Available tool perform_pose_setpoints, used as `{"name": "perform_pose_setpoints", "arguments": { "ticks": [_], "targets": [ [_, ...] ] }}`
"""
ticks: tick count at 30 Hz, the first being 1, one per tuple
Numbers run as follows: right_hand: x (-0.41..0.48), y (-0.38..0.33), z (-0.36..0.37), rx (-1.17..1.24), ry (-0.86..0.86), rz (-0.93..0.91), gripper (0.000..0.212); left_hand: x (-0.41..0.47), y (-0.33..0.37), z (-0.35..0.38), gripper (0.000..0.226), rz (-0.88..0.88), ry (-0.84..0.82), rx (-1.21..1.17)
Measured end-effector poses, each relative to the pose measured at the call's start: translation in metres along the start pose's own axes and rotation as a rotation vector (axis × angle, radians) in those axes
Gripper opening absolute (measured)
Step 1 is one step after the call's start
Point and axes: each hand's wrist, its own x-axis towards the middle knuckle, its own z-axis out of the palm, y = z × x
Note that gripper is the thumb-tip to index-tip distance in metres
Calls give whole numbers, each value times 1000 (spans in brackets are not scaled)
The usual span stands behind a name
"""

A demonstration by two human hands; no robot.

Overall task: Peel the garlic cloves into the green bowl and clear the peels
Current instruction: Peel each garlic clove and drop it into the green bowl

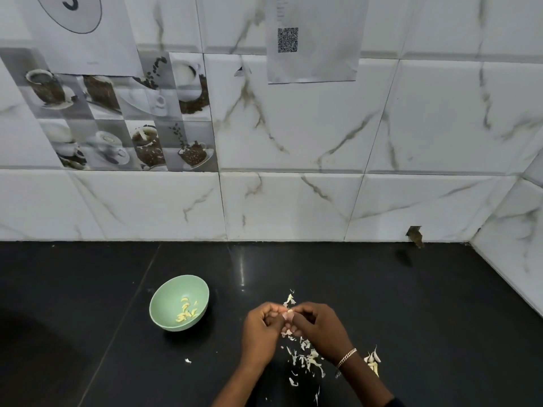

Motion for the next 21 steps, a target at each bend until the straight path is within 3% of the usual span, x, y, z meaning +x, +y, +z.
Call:
{"name": "perform_pose_setpoints", "arguments": {
  "ticks": [7, 14, 21],
  "targets": [
    [23, -3, 15, 107, -4, 57, 11, 1, -3, -22, 10, -5, 66, -9],
    [66, -24, 59, 362, -73, 167, 8, 2, -13, -62, 10, -81, 292, -76],
    [113, -49, 144, 238, -230, 203, 7, -10, -25, -106, 12, -156, 397, -93]
  ]
}}
